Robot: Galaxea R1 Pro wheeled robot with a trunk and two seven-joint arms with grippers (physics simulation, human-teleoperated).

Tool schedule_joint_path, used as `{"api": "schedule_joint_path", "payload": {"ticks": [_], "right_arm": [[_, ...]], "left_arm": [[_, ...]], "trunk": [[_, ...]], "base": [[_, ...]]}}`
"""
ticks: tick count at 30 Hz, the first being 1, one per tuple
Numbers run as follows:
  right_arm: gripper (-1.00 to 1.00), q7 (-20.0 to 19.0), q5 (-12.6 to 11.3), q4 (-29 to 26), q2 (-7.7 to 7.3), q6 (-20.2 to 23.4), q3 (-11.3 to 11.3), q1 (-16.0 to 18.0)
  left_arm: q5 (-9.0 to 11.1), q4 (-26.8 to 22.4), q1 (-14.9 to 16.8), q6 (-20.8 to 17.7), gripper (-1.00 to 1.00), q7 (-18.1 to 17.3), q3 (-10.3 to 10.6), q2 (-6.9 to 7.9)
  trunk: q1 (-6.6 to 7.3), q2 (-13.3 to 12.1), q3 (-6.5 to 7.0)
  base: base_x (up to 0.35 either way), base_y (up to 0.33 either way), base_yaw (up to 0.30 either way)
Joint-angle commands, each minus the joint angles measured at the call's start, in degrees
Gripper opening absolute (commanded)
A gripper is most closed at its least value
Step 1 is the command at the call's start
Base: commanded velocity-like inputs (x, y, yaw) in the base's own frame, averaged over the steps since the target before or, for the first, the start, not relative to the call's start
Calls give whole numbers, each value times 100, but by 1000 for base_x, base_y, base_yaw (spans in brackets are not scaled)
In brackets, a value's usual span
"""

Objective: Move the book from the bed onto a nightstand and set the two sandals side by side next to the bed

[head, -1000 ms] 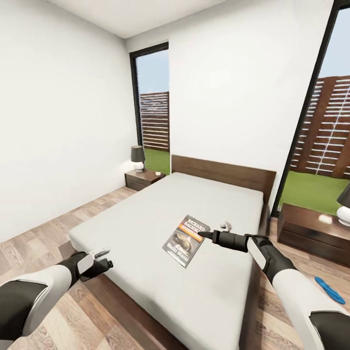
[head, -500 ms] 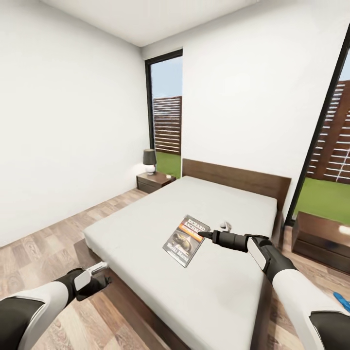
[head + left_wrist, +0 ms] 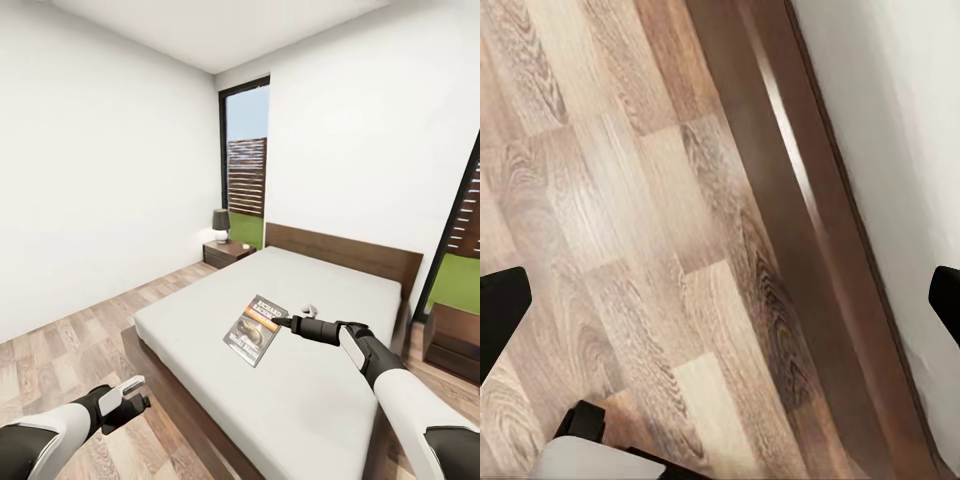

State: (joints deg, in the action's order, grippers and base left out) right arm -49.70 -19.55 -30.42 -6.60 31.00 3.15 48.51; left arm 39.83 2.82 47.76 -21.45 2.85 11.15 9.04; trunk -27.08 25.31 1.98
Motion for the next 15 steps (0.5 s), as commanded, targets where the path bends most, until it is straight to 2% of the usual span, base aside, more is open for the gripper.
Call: {"api": "schedule_joint_path", "payload": {"ticks": [1,8,15], "right_arm": [[-100,13,-35,-3,-8,38,31,1],[-100,20,175,-3,-8,38,29,1],[-100,28,272,0,-8,38,28,1]], "left_arm": [[70,7,-25,-17,100,14,45,-12],[76,-1,-174,13,100,14,41,-55],[77,3,-206,245,100,19,39,-79]], "trunk": [[20,-38,24],[20,-38,72],[20,-38,112]], "base": [[0,0,195],[0,0,209],[0,0,231]]}}
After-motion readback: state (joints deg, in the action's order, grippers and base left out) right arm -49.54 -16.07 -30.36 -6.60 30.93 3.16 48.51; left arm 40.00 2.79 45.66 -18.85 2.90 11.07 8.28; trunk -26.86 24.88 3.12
